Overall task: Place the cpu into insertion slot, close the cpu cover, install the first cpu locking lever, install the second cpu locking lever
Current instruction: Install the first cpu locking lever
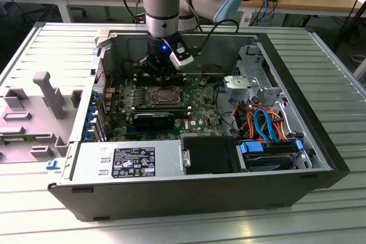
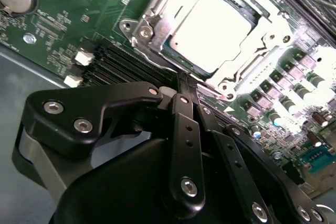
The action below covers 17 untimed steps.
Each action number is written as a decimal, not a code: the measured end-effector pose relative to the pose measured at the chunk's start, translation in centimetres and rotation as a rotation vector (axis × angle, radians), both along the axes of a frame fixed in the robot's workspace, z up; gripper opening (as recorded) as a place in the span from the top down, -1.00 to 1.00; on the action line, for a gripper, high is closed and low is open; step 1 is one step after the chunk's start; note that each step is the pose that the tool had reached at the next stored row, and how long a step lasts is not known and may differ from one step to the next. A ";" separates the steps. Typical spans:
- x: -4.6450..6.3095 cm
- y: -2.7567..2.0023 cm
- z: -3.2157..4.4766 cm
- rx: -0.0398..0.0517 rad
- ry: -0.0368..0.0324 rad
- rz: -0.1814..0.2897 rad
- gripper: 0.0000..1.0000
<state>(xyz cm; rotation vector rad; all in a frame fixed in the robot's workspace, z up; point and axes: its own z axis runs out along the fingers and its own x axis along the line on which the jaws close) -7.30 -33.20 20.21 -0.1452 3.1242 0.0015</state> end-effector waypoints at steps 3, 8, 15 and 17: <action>0.6 0.02 -0.02 0.0001 0.0001 0.004 0.79; 1.0 0.18 -0.02 -0.0003 -0.0001 0.009 0.79; 1.1 0.55 0.02 0.0000 0.0009 0.017 0.79; 1.2 0.55 0.04 0.0006 0.0011 0.017 0.79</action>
